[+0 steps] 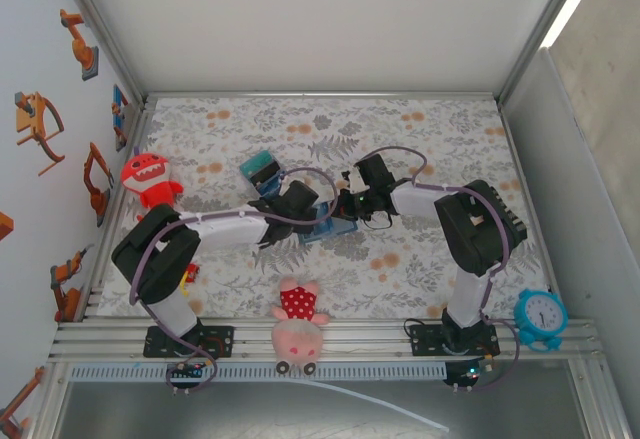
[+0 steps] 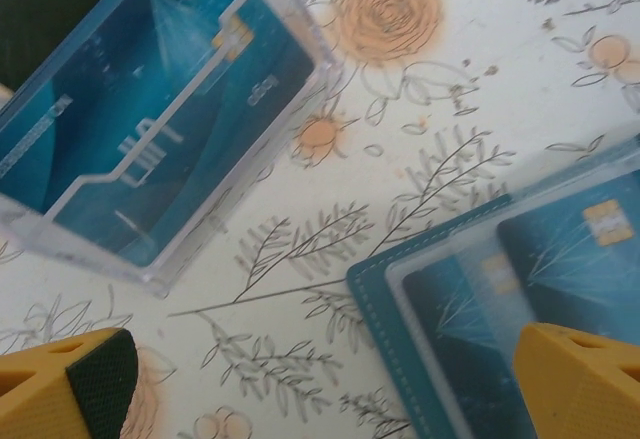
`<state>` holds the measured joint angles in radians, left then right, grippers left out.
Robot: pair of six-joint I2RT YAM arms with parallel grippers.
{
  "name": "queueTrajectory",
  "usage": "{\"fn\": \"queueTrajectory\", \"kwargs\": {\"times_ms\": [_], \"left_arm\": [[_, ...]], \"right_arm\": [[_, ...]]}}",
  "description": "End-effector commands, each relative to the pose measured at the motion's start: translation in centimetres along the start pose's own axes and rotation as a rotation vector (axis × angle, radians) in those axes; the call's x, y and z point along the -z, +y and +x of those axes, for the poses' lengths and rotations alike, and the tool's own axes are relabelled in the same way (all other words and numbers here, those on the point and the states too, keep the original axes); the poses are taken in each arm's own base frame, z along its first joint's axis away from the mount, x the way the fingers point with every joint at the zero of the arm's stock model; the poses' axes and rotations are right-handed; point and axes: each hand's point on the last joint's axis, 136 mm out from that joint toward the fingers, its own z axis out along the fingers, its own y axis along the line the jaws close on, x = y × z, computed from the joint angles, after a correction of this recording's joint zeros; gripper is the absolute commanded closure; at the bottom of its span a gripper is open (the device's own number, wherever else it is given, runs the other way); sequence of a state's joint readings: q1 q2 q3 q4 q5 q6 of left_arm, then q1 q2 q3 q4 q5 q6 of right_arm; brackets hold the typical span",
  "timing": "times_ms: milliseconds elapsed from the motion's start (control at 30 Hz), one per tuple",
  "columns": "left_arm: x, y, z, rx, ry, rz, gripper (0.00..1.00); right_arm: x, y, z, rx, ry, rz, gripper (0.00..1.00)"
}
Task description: Take the credit cards out of the card holder
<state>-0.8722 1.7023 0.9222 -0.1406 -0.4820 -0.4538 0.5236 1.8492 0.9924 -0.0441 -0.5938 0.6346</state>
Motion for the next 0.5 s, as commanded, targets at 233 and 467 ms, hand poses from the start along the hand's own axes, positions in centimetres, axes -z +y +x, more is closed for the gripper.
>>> {"fn": "queueTrajectory", "kwargs": {"times_ms": [233, 467], "left_arm": [[-1.1, -0.8, 0.8, -0.068, 0.042, 0.0, 0.03], [-1.5, -0.8, 1.5, -0.073, 0.066, -0.008, 0.03]], "right_arm": [[1.4, 1.6, -1.2, 0.034, -0.032, -0.031, 1.0], [1.2, 3.1, -1.0, 0.026, -0.034, -0.141, 0.87]]}}
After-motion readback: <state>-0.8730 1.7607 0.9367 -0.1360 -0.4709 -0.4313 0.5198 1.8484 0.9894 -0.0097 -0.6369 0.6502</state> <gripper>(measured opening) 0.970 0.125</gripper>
